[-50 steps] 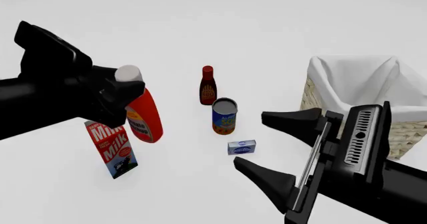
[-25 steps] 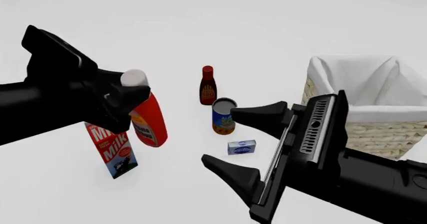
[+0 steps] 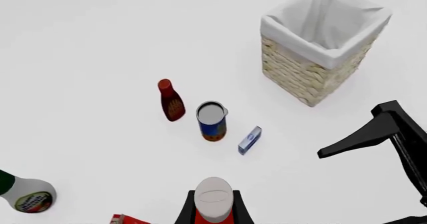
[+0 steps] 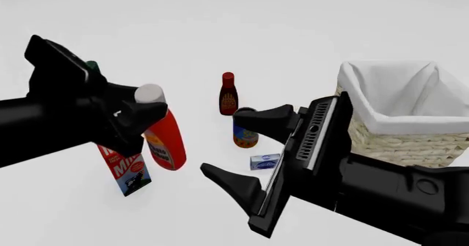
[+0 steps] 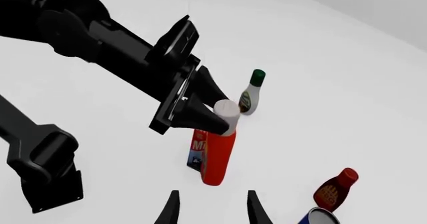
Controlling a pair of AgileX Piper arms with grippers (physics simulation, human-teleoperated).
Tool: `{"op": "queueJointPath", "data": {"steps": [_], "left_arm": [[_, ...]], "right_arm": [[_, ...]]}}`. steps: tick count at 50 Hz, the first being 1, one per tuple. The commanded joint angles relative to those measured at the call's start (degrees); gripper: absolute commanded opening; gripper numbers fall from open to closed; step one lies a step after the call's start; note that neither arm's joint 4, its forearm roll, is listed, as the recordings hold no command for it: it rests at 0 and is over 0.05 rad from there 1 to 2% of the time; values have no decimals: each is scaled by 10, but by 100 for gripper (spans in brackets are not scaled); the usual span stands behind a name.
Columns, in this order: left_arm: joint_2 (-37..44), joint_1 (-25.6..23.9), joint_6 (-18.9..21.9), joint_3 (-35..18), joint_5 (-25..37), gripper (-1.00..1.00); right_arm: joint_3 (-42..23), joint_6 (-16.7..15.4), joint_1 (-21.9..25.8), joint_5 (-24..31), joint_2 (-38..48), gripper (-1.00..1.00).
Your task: Pick the ketchup and place it in the basket.
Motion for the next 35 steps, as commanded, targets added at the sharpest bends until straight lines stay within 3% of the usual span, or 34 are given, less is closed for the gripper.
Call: {"op": "queueJointPath", "data": {"steps": [1,35], "left_arm": [[-11,-9,-2,-4,11,-100],[-34,-42,-26,-3,36,-100]], "right_arm": [[-12,-5,1,-12,18,100],[6,9,-5,-97,56,100]]}}
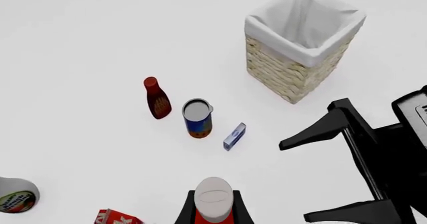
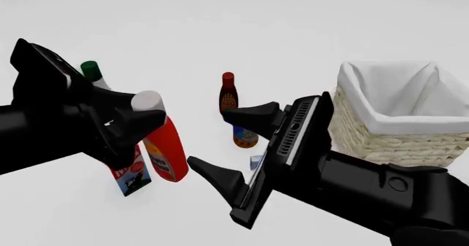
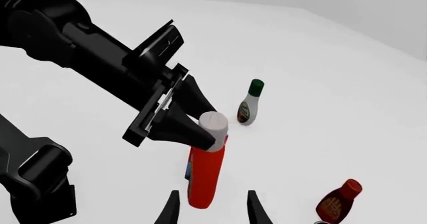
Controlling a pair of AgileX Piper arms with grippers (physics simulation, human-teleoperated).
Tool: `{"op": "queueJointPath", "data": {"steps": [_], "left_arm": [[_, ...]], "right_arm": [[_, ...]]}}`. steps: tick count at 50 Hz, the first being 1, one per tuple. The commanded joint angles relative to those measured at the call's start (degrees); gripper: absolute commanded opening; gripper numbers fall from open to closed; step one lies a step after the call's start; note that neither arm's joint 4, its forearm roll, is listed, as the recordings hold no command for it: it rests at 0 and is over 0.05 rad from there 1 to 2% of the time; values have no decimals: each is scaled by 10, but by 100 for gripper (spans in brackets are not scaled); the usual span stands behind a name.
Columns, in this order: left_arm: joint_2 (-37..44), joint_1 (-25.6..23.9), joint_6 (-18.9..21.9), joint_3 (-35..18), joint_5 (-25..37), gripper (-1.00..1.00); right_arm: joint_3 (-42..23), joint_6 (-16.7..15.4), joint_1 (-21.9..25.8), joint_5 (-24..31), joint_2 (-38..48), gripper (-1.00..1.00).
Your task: Pick the ketchup and place it in the basket.
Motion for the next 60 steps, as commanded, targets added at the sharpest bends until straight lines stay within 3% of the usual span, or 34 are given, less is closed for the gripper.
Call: {"op": "queueJointPath", "data": {"steps": [1,28,60], "left_arm": [[-6,-11,0,-1,5,-100],[-2,-29,-13,10,0,-100],[0,-43,-15,-29,26,-100]], "right_arm": [[6,9,-4,-28,14,100],[-5,34,7,-68,62,100],[-24,45,7,-95,126,100]]}}
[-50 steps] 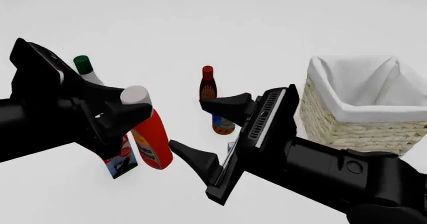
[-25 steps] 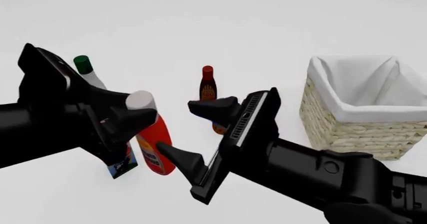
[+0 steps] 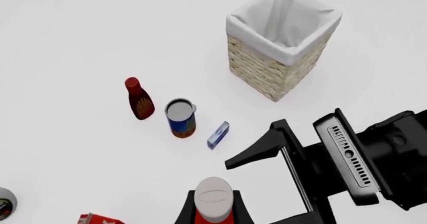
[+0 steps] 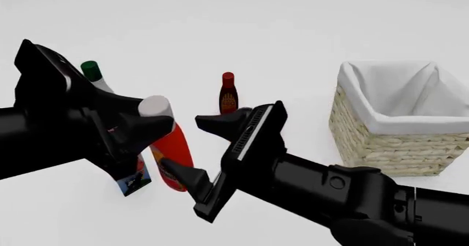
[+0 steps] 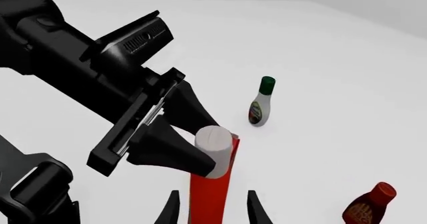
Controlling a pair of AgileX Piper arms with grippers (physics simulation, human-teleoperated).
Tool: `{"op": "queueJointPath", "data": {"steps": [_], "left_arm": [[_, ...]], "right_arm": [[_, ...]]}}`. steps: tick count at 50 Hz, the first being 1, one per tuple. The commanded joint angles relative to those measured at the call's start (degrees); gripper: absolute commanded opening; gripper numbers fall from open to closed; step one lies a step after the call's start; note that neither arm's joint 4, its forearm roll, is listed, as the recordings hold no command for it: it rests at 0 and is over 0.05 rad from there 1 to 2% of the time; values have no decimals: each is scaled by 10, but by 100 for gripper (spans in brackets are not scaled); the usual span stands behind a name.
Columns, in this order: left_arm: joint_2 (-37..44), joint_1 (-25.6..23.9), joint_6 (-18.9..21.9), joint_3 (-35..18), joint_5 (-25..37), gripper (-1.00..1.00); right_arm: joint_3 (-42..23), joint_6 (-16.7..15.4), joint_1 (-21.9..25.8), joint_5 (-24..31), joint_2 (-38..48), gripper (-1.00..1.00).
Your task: Pick the ketchup and place it in the basket.
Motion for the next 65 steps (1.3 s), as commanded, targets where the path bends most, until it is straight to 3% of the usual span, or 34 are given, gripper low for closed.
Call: {"op": "queueJointPath", "data": {"steps": [1,28,29,50,51,65], "left_arm": [[-1,-4,7,-17,10,-100],[-10,-30,-8,-53,41,-100],[-11,-29,-9,-53,41,-100],[-2,-32,-9,-35,17,-100],[-4,-32,-13,-39,17,100],[-13,-29,7,-47,-15,100]], "right_arm": [[-9,0,0,-5,22,100],[-12,2,6,-18,47,100],[-11,1,5,-19,47,-100],[12,-1,-6,-28,28,-100],[14,-1,-7,-29,27,-100],[33,0,-7,-34,14,-100]]}}
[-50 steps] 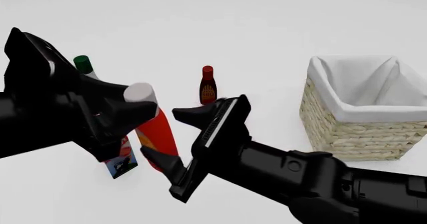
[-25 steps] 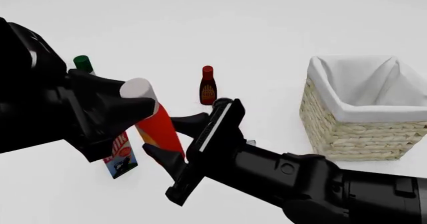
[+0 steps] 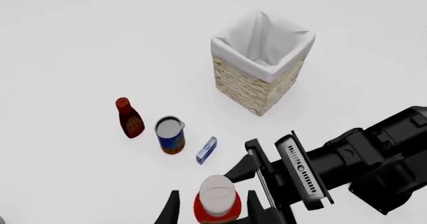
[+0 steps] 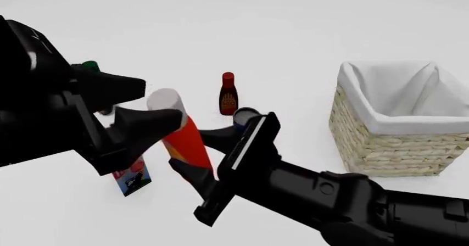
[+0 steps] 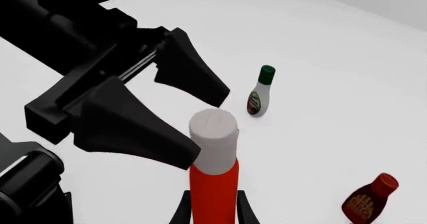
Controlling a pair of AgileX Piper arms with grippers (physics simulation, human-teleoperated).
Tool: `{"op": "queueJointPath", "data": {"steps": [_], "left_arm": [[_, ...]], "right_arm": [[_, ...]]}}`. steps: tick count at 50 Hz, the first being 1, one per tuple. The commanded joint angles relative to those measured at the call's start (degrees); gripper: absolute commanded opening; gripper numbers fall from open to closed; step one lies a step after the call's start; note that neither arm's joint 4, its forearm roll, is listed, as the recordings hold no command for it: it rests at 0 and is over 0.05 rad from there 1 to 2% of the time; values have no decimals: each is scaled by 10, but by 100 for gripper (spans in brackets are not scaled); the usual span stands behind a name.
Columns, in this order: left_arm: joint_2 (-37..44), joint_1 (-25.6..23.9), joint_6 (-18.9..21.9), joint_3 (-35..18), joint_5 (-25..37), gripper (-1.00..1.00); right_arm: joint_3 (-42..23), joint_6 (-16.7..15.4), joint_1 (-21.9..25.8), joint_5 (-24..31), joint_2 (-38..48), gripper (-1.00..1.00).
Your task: Pick the ketchup and place it in the basket.
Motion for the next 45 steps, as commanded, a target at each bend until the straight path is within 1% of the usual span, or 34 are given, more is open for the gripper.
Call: {"op": "queueJointPath", "data": {"steps": [1,2,3,4,7,11,13,16,17,20,23,25,26,27,28,29,30,32,33,34,35,36,37,38,39,40,42,43,44,45], "left_arm": [[-8,3,10,-5,-27,100],[-7,2,5,-9,-30,100],[-11,5,10,-9,-35,100],[-13,4,2,-12,-39,100],[-16,10,6,-17,-44,100],[-30,19,-4,-30,-45,100],[-31,20,-3,-33,-44,100],[-48,24,-15,-52,-42,100],[-58,31,-11,-56,-43,100],[-64,42,-16,-57,-39,100],[-87,75,-17,-43,-43,100],[-90,76,-18,-40,-44,100],[-99,91,-16,-34,-44,100],[-103,95,-24,-30,-44,100],[-106,98,-22,-26,-46,100],[-115,112,-14,-18,-49,100],[-117,112,-26,-13,-50,100],[-120,114,-25,-9,-52,100],[-133,131,-19,4,-58,100],[-133,131,-19,5,-58,100],[-138,137,-9,10,-60,100],[-144,149,3,19,-64,100],[-150,159,4,26,-68,100],[-149,164,-16,32,-70,100],[-151,166,-21,38,-73,100],[-157,176,-18,42,-75,100],[-159,176,-22,49,-78,100],[-166,193,-28,61,-81,100],[-166,193,-28,61,-81,100],[-169,194,-29,67,-84,100]], "right_arm": [[14,8,0,-5,-12,-100],[16,9,1,-5,-14,-100],[18,9,2,-6,-15,-100],[19,9,1,-6,-16,-100],[24,11,1,-6,-22,-100],[30,11,-2,-4,-29,-100],[31,12,-2,-4,-31,-100],[33,14,-7,-3,-35,-100],[32,14,-10,-2,-36,-100],[31,14,-14,1,-40,-100],[31,15,-24,8,-52,-100],[32,16,-26,9,-54,-100],[32,14,-30,10,-56,-100],[32,16,-34,11,-58,-100],[32,16,-36,12,-60,-100],[33,17,-39,14,-64,-100],[33,17,-42,16,-68,-100],[32,17,-46,16,-68,-100],[34,18,-51,18,-74,-100],[34,18,-51,18,-75,-100],[33,17,-57,19,-74,-100],[33,18,-62,18,-73,-100],[34,18,-66,19,-75,-100],[36,19,-66,20,-79,-100],[36,21,-69,21,-81,-100],[36,19,-73,21,-80,-100],[39,21,-74,23,-85,-100],[41,22,-80,23,-86,-100],[41,22,-80,23,-87,-100],[39,25,-92,26,-86,-100]]}}
